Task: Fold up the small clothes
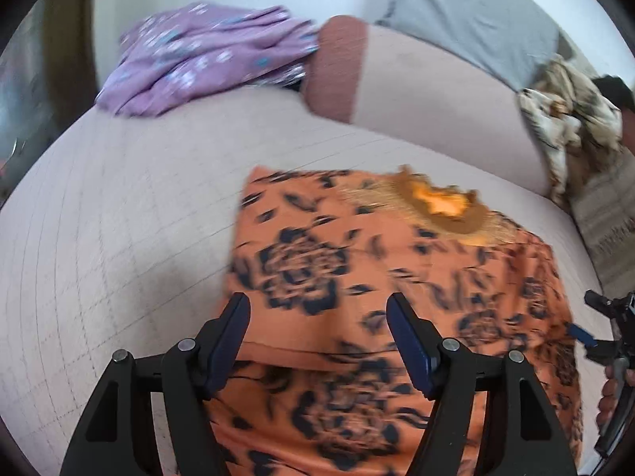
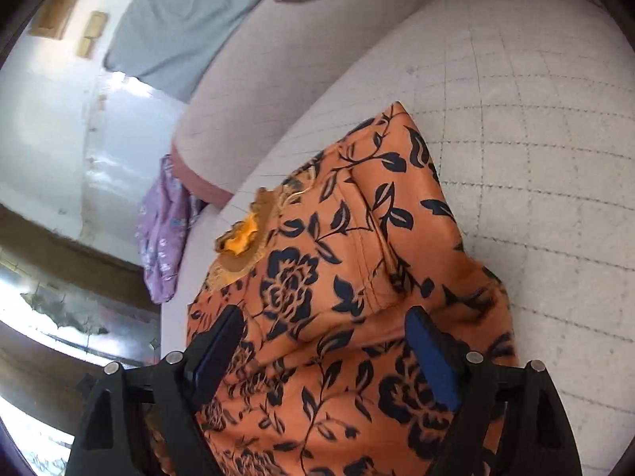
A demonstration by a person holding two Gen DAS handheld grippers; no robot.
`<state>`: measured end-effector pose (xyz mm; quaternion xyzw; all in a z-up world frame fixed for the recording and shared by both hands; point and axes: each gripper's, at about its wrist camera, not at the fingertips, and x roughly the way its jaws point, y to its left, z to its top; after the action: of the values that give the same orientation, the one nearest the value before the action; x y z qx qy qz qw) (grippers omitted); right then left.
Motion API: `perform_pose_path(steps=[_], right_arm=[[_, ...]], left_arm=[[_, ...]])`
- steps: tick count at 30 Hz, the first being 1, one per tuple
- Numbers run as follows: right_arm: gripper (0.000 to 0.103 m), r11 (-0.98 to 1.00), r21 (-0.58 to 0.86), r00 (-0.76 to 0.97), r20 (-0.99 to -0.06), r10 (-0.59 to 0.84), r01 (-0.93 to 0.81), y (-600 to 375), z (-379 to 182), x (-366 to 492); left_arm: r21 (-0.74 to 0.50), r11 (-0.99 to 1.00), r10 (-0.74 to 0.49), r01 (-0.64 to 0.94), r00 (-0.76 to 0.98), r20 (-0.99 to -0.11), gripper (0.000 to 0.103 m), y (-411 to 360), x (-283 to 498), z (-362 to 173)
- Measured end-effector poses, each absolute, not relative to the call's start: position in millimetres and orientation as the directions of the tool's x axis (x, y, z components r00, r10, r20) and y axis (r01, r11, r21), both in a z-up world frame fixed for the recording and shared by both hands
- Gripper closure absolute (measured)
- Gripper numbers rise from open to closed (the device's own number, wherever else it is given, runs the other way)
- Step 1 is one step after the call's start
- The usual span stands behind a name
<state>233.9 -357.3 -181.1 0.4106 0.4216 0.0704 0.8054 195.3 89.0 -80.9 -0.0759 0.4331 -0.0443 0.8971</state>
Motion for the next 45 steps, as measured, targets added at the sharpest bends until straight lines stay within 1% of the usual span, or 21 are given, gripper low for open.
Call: perform_pose_path(steps=[3, 5, 7, 9, 10, 15, 16, 19, 21, 23, 25, 27, 30, 32, 34, 36, 37, 39, 41, 44, 45], right_arm=[[0.018, 0.756, 0.604, 0.620, -0.701, 0.352, 0.253, -348.3, -174.7, 250.8], [0.028, 0.805, 0.533, 0.550, -0.767, 0.331, 0.259, -337.7, -183.6, 268.5], [0.070, 0.872, 0.423, 0.471, -0.839, 0.273, 0.248, -323.0, -192.8, 283.2], [0.090, 0.897, 0.381, 0.446, -0.858, 0.253, 0.225, -317.7, -189.0, 290.4], [0.091, 0.899, 0.379, 0.438, -0.862, 0.255, 0.221, -317.9, -185.9, 290.8], [0.091, 0.933, 0.308, 0.559, -0.814, 0.159, 0.183, -318.9, -133.7, 268.0], [0.086, 0.939, 0.288, 0.552, -0.822, 0.141, 0.190, -320.1, -138.8, 263.8], [0.082, 0.918, 0.315, 0.454, -0.872, 0.181, 0.240, -325.8, -177.8, 261.1], [0.080, 0.894, 0.360, 0.473, -0.857, 0.203, 0.269, -332.7, -186.6, 250.8], [0.070, 0.900, 0.345, 0.485, -0.855, 0.185, 0.265, -331.6, -177.9, 245.2], [0.049, 0.917, 0.317, 0.535, -0.833, 0.146, 0.243, -328.7, -157.7, 239.0], [0.046, 0.910, 0.339, 0.621, -0.774, 0.125, 0.240, -327.2, -130.4, 234.4], [0.044, 0.847, 0.520, 0.674, -0.667, 0.319, 0.113, -315.9, -109.2, 242.6], [0.042, 0.752, 0.659, 0.639, -0.578, 0.508, -0.002, -303.3, -111.4, 252.1], [0.037, 0.624, 0.779, 0.542, -0.500, 0.675, -0.058, -284.2, -135.2, 267.0], [0.037, 0.674, 0.736, 0.458, -0.620, 0.637, 0.060, -276.7, -179.5, 278.5], [0.048, 0.687, 0.713, 0.401, -0.676, 0.619, 0.142, -279.0, -203.8, 280.1], [0.047, 0.625, 0.765, 0.472, -0.613, 0.633, 0.156, -292.9, -203.8, 268.8], [0.040, 0.673, 0.727, 0.519, -0.632, 0.576, 0.138, -295.5, -183.3, 261.1], [0.032, 0.680, 0.732, 0.551, -0.579, 0.601, 0.028, -294.5, -165.9, 259.0], [0.032, 0.728, 0.681, 0.530, -0.647, 0.548, 0.079, -296.4, -177.8, 264.1]], left_arm=[[-0.171, 0.985, -0.131, -0.003, 0.626, -0.769, 0.031, 92.7, 198.5, -95.7], [-0.157, 0.988, -0.124, -0.003, 0.603, -0.788, 0.031, 94.6, 198.4, -110.0], [-0.128, 0.992, -0.098, -0.006, 0.605, -0.790, 0.031, 92.8, 201.9, -117.4], [-0.104, 0.995, -0.079, -0.006, 0.612, -0.787, 0.030, 93.6, 199.9, -121.9], [-0.105, 0.994, -0.081, -0.004, 0.614, -0.785, 0.029, 95.2, 199.5, -123.5], [-0.130, 0.991, -0.095, -0.012, 0.617, -0.781, 0.029, 102.0, 200.5, -123.4], [-0.135, 0.991, -0.095, -0.019, 0.616, -0.782, 0.029, 103.8, 200.9, -123.0], [-0.166, 0.985, -0.101, -0.048, 0.617, -0.780, 0.029, 108.5, 199.4, -113.8], [-0.176, 0.983, -0.107, -0.045, 0.637, -0.763, 0.029, 108.9, 196.8, -104.9], [-0.169, 0.985, -0.111, -0.026, 0.657, -0.746, 0.029, 103.8, 196.4, -95.6], [-0.159, 0.987, -0.113, -0.007, 0.671, -0.733, 0.029, 95.2, 196.9, -89.8], [-0.148, 0.989, -0.126, 0.023, 0.666, -0.736, 0.028, 83.6, 199.0, -91.3], [-0.090, 0.995, -0.093, 0.037, 0.617, -0.781, 0.028, 69.9, 207.3, -109.2], [-0.061, 0.997, -0.072, 0.039, 0.581, -0.811, 0.028, 67.3, 211.6, -123.7], [-0.026, 0.998, -0.055, 0.056, 0.605, -0.795, 0.028, 64.1, 207.9, -123.9], [-0.027, 0.998, -0.059, 0.062, 0.595, -0.801, 0.028, 64.8, 207.6, -121.8], [-0.036, 0.998, -0.065, 0.060, 0.588, -0.806, 0.028, 67.0, 207.4, -119.6], [-0.062, 0.997, -0.078, 0.049, 0.601, -0.795, 0.028, 74.9, 204.5, -111.6], [-0.076, 0.997, -0.078, 0.029, 0.617, -0.783, 0.028, 79.4, 203.5, -108.8], [-0.077, 0.997, -0.076, 0.023, 0.569, -0.819, 0.027, 80.0, 209.6, -123.3], [-0.051, 0.998, -0.062, 0.035, 0.569, -0.820, 0.027, 77.5, 209.8, -125.4]])
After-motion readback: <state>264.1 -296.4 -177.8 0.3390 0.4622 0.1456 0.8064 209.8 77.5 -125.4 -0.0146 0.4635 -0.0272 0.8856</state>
